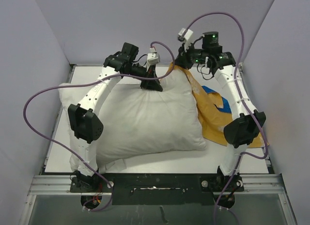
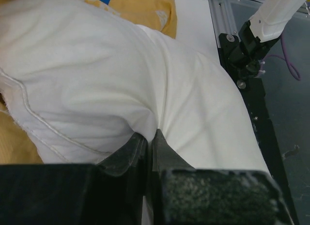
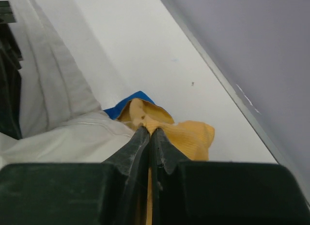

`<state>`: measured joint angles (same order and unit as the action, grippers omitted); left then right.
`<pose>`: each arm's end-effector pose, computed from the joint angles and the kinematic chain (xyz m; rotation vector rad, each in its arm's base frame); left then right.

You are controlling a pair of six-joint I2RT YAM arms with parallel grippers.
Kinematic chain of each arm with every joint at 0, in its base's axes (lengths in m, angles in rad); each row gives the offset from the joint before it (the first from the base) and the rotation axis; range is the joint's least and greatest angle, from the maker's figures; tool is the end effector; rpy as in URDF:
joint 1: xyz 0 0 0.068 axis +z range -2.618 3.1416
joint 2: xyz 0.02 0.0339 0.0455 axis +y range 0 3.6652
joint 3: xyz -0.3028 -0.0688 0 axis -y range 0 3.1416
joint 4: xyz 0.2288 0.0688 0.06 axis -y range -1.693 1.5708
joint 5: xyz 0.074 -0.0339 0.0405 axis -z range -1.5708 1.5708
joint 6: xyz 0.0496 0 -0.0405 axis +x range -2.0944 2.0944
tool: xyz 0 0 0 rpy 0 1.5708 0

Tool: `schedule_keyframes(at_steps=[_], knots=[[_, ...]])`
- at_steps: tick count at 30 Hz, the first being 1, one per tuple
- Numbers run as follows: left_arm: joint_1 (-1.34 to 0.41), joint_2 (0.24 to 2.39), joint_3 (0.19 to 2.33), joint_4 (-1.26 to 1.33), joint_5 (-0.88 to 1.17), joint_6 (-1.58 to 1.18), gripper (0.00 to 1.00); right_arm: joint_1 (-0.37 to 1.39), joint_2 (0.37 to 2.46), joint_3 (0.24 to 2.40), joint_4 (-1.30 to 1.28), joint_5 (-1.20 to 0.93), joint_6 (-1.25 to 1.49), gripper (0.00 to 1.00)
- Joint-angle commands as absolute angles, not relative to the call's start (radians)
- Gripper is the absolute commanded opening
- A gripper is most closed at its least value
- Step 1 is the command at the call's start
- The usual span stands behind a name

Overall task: Put the pillow into the pillowcase
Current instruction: Stuff the pillow into the pillowcase.

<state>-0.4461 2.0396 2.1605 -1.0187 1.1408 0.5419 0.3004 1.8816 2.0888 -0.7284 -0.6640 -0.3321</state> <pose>0.3736 -0.2287 0.3968 1.4152 1.6308 -1.3148 0.3943 0.1541 0.4513 -1.0003 1.7747 0.6703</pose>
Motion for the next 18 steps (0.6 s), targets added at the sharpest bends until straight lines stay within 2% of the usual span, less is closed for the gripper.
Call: schedule_keyframes(at_steps=[1,7,11,15,18], knots=[[-0.466,1.943,2.128,-0.913,1.273,0.498,0.0,0.158,1.804,2.109,-0.585,-0.746,-0.258,0.0],[-0.354,2.083,2.197,-0.762,1.102,0.33,0.0,0.357,1.715,2.057,-0.744,-0.836,-0.491,0.0],[-0.296,2.147,2.26,-0.645,1.026,0.207,0.0,0.402,1.666,1.978,-0.797,-0.848,-0.55,0.0],[-0.293,2.172,2.256,-0.491,1.035,0.1,0.0,0.45,1.663,1.896,-0.827,-0.782,-0.595,0.0],[-0.307,2.194,2.216,-0.401,0.989,0.053,0.0,0.436,1.689,1.874,-0.784,-0.662,-0.512,0.0]])
